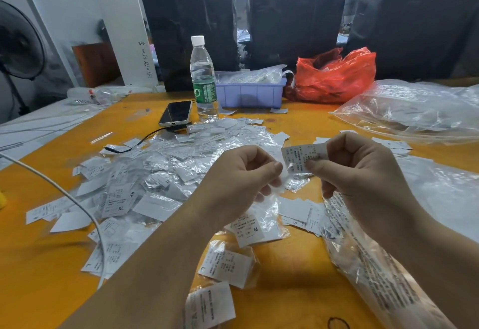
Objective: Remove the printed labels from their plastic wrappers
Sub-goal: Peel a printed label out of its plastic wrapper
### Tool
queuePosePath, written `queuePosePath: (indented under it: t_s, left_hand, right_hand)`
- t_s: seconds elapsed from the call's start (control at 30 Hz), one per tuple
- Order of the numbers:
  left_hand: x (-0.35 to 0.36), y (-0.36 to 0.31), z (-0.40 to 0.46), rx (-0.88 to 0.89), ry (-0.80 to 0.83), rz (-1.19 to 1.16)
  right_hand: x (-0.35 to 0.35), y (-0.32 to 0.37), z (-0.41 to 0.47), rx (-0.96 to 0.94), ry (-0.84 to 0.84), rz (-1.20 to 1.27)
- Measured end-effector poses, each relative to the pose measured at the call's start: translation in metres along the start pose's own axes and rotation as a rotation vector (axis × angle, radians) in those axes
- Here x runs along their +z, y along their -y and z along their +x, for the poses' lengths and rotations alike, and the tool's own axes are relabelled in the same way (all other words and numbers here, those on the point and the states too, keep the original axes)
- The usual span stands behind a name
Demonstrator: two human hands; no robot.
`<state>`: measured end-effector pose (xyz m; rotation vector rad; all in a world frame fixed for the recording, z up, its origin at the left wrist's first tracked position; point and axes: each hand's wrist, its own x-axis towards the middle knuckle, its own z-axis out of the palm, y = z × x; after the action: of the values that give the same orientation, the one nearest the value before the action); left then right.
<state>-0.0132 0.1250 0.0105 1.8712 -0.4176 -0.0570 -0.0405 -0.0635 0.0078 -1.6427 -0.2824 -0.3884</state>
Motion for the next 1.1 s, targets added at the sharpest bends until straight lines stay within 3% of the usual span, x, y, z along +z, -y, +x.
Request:
queuePosePath:
  t_s: [0.6, 1.1]
  left_hand:
    - [0.0007, -0.0014, -0.0013, 0.005, 0.065, -0.007]
    - [0.0001, -0.0045, -0.0025, -0.021, 0.177, -0.069]
  right_hand:
    - [-0.0003, 0.0003, 0.0043, 0.171, 0.090, 0.072]
    - [-0.0003, 0.0004, 0.0035, 0.070, 0.084, 0.069]
